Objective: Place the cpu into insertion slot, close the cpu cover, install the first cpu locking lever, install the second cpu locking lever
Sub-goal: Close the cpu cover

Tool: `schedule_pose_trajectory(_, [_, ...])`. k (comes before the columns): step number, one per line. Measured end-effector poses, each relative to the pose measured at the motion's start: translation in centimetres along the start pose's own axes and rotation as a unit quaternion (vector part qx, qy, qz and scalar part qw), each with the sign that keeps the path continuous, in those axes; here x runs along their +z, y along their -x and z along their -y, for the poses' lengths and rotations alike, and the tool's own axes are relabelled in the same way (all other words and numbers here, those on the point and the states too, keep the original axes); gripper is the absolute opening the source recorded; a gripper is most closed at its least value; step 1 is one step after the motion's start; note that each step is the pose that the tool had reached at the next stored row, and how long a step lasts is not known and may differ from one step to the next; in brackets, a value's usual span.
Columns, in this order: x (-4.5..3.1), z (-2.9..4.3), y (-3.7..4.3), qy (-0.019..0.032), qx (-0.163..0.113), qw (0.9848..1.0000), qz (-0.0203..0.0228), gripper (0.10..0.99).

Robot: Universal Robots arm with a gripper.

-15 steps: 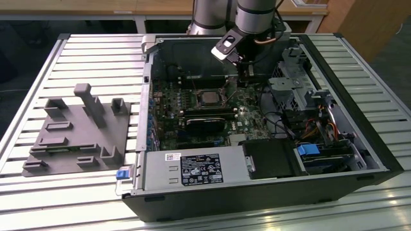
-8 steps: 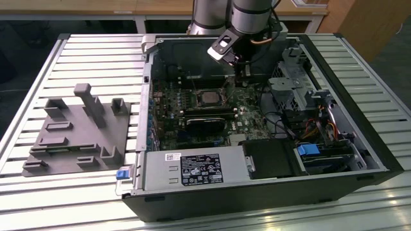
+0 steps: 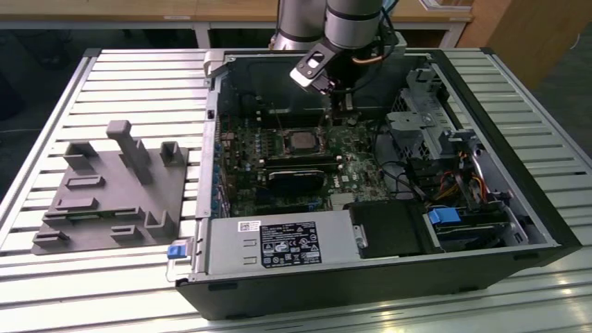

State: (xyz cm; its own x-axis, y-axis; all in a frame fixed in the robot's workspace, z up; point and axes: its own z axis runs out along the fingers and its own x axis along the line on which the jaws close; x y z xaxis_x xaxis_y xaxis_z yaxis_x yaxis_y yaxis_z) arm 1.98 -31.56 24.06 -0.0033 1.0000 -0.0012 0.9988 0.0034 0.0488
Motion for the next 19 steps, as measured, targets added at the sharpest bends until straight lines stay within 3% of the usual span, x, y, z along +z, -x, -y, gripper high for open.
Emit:
schedule_pose_trajectory(9, [-0.01, 1.9, -0.01, 0.0, 0.0, 1.0, 0.0, 0.106])
schedule_pose_trajectory(19, [0.18, 3.06, -0.01, -0.0001, 0.0, 1.0, 0.0001, 0.106])
